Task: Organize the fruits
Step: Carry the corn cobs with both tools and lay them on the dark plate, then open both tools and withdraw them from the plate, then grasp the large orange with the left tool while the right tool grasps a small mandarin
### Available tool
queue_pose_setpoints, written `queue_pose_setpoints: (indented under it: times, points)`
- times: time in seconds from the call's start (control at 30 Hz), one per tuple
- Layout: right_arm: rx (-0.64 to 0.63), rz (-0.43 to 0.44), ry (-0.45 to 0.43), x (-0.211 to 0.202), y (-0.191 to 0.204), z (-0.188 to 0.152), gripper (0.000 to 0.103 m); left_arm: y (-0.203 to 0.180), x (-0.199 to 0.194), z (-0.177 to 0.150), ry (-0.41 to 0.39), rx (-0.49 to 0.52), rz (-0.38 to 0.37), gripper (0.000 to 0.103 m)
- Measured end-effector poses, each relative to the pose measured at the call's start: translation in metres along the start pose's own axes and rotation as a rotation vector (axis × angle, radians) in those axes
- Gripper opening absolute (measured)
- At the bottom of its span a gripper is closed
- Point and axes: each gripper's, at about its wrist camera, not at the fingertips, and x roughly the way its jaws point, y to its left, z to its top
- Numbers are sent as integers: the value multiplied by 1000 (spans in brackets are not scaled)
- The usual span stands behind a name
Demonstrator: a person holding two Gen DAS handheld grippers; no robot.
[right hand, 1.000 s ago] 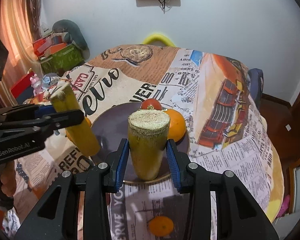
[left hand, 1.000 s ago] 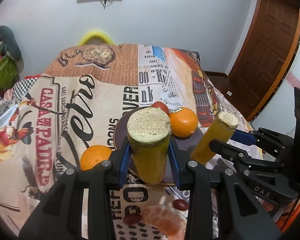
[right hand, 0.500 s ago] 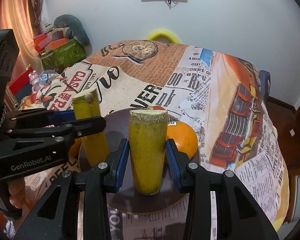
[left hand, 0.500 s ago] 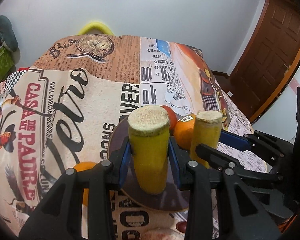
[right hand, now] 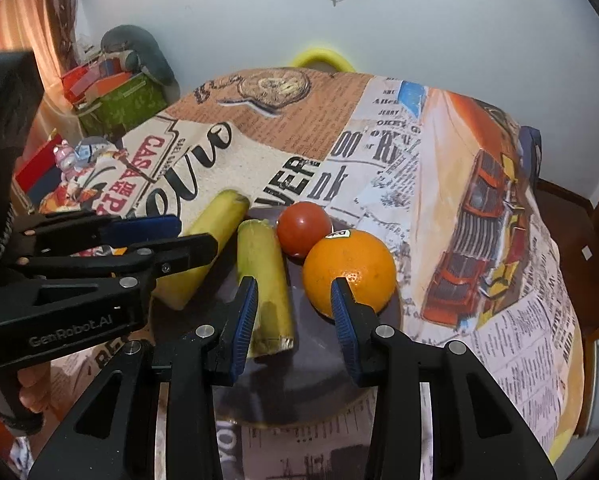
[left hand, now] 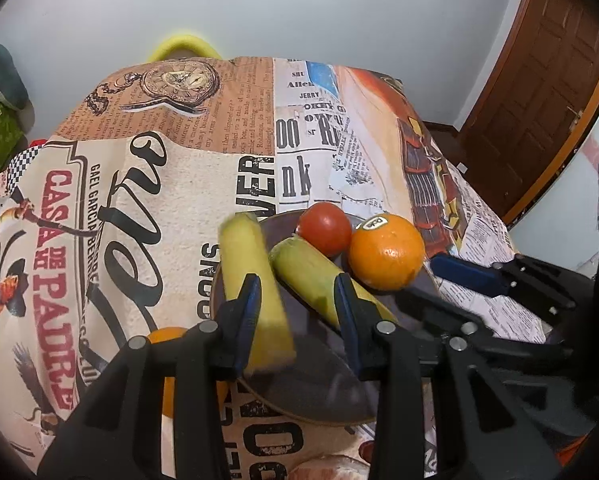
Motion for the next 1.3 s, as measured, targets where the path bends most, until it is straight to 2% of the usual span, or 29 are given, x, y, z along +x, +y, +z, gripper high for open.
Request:
queue_pose_setpoints:
  times: [0.33, 0.7, 0.9, 1.03, 1.3]
  points:
    - [28, -33, -84, -49, -6, -8, 43, 12, -45, -14, -64, -19, 39, 37]
    - [81, -90, -96, -86, -14, -38, 44, 40, -93, -40, -98, -35, 98, 42]
    - [83, -169, -35, -83, -14, -64, 46, 52, -97, -63, -68, -38, 107, 47]
    - [91, -165, 32, -70, -10, -82, 46, 57, -97, -79, -51, -40, 109, 55]
    - [129, -157, 131, -37, -8, -111, 46, 70, -84, -103, 6, -56, 102, 59]
